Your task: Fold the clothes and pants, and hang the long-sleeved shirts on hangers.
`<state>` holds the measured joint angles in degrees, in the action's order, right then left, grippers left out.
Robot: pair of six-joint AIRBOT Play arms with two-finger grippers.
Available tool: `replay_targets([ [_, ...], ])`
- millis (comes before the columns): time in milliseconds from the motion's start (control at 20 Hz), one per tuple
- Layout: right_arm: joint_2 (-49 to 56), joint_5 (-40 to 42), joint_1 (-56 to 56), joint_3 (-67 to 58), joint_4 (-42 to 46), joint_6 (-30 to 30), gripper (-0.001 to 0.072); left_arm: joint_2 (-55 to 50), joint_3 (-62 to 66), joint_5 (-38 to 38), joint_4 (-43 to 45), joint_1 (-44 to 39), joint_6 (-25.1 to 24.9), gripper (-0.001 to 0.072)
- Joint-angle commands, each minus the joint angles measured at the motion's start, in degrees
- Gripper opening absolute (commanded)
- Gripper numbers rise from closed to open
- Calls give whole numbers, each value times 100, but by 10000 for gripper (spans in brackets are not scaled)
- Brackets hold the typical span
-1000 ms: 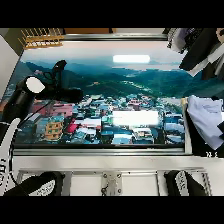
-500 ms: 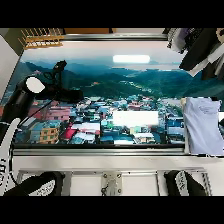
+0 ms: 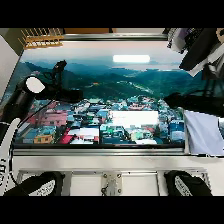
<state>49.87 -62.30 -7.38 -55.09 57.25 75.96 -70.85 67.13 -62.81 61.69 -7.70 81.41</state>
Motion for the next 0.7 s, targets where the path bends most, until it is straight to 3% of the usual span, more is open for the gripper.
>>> replay_targets([
  [0, 376, 166, 940, 7, -160, -101, 151, 2, -2, 0, 7, 0, 0, 8],
  [50, 442, 164, 994, 7, -162, -103, 21, 2, -2, 0, 4, 0, 0, 7],
  [650, 540, 118, 1008, 7, -164, -101, 21, 2, -2, 2, 4, 0, 0, 8],
])
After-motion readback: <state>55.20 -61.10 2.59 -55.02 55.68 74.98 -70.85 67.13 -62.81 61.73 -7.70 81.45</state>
